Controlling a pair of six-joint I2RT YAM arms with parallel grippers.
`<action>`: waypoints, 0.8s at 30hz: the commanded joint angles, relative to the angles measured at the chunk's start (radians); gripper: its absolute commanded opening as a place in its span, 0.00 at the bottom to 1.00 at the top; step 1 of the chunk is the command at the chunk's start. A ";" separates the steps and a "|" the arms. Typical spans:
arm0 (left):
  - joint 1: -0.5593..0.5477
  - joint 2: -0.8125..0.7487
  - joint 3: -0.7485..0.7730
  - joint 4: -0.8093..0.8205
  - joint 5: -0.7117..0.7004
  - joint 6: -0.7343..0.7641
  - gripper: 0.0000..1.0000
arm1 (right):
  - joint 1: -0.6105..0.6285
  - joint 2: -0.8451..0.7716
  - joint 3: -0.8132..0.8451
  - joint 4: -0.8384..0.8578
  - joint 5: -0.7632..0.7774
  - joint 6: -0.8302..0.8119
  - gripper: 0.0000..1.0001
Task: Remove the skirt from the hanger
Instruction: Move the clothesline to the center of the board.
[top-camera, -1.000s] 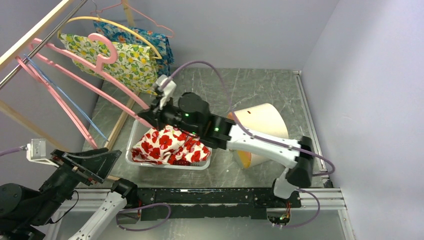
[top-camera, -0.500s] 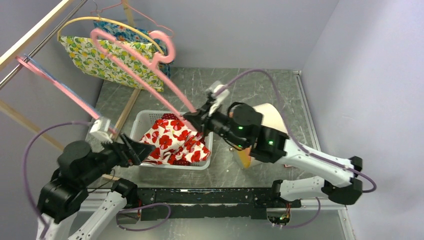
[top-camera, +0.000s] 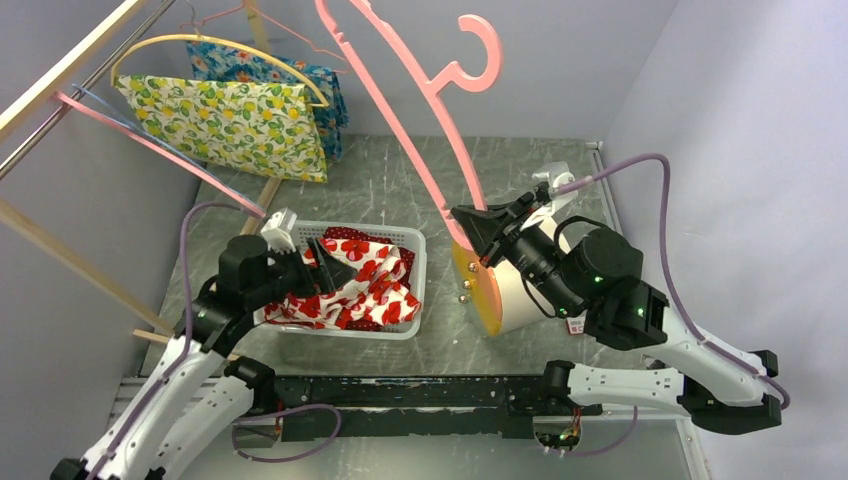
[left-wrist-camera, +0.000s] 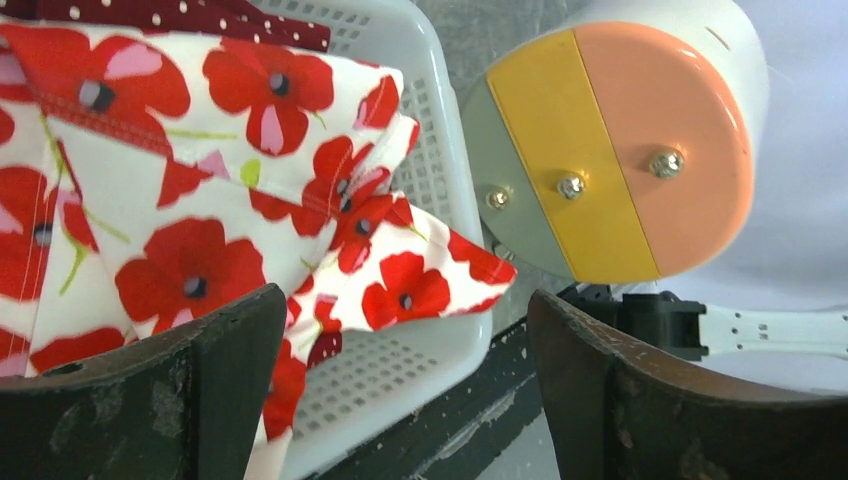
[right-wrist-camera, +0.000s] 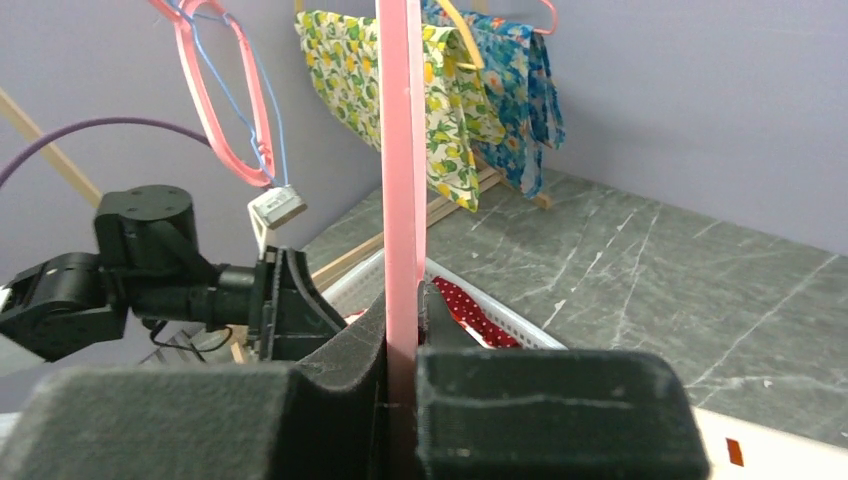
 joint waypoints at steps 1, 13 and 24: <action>0.000 0.116 0.015 0.191 -0.022 0.043 0.92 | -0.001 -0.024 -0.012 -0.018 0.054 -0.014 0.00; -0.212 0.212 0.080 0.194 -0.300 0.062 0.93 | -0.002 -0.074 -0.032 -0.032 0.093 -0.025 0.00; -0.421 0.476 0.200 0.173 -0.493 0.159 0.91 | -0.001 -0.113 -0.055 -0.030 0.107 -0.035 0.00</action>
